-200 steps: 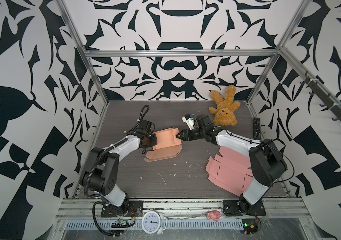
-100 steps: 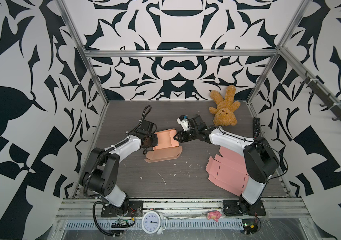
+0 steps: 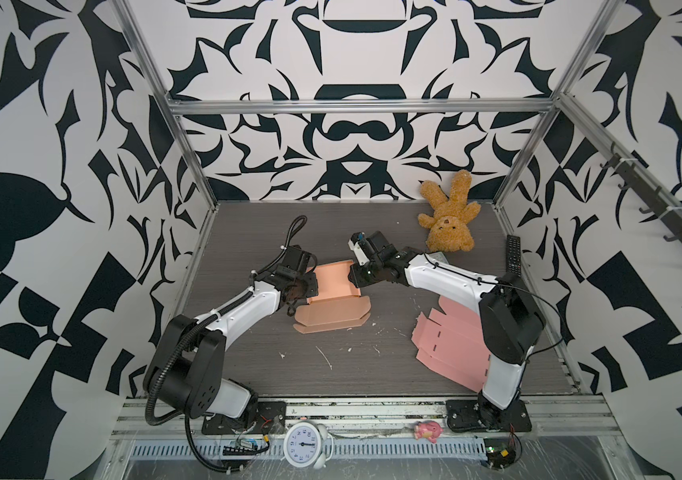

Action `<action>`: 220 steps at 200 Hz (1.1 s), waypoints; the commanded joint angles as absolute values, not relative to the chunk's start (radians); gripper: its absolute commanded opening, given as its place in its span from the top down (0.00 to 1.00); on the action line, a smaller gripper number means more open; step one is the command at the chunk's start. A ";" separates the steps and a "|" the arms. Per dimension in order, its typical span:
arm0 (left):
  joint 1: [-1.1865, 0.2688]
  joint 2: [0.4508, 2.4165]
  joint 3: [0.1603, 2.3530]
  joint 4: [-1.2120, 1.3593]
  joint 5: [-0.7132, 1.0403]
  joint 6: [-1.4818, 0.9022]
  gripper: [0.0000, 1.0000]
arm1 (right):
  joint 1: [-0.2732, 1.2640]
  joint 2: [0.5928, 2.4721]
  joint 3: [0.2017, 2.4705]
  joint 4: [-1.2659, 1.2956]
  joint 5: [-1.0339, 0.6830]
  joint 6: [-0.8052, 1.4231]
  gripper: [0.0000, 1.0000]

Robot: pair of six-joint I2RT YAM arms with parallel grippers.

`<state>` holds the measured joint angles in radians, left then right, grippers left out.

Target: Fold the paper box

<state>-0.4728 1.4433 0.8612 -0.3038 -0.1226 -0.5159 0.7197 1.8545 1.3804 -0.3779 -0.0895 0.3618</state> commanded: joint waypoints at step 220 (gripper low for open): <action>-0.566 1.415 0.776 -0.121 -0.183 -0.713 0.87 | 0.843 1.843 1.376 -0.400 0.618 0.434 0.84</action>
<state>-0.5678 1.4239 0.7918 -0.1558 -0.1814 -0.6804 0.8436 1.8549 1.3655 -0.3923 0.4759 0.4232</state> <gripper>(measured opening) 0.126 0.173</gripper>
